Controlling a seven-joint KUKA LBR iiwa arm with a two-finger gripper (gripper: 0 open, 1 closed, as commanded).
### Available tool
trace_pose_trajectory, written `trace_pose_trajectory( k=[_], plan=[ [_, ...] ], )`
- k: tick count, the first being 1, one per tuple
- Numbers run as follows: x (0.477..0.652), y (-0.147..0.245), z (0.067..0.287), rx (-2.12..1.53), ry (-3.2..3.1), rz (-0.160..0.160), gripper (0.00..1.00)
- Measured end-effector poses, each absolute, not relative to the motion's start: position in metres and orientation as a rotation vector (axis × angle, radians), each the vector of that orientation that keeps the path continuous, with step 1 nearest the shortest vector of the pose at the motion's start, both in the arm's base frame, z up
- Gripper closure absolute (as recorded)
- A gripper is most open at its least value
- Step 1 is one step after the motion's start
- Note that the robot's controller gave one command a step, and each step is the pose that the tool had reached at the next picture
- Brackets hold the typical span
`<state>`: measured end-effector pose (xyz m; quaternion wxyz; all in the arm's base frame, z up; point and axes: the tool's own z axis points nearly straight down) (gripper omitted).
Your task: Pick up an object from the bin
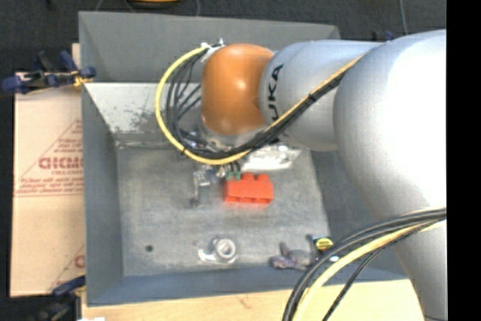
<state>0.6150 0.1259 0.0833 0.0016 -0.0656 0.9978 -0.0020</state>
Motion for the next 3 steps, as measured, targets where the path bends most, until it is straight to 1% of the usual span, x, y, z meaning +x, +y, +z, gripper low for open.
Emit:
trace_pose_trajectory(
  k=[1,2,3],
  plan=[
    [0.602,0.062,0.076,-0.323,3.124,-0.006,0.0],
    [0.601,0.035,0.073,-0.361,3.119,-0.004,0.0],
    [0.602,0.037,0.075,-0.356,3.116,0.001,1.0]
  ],
)
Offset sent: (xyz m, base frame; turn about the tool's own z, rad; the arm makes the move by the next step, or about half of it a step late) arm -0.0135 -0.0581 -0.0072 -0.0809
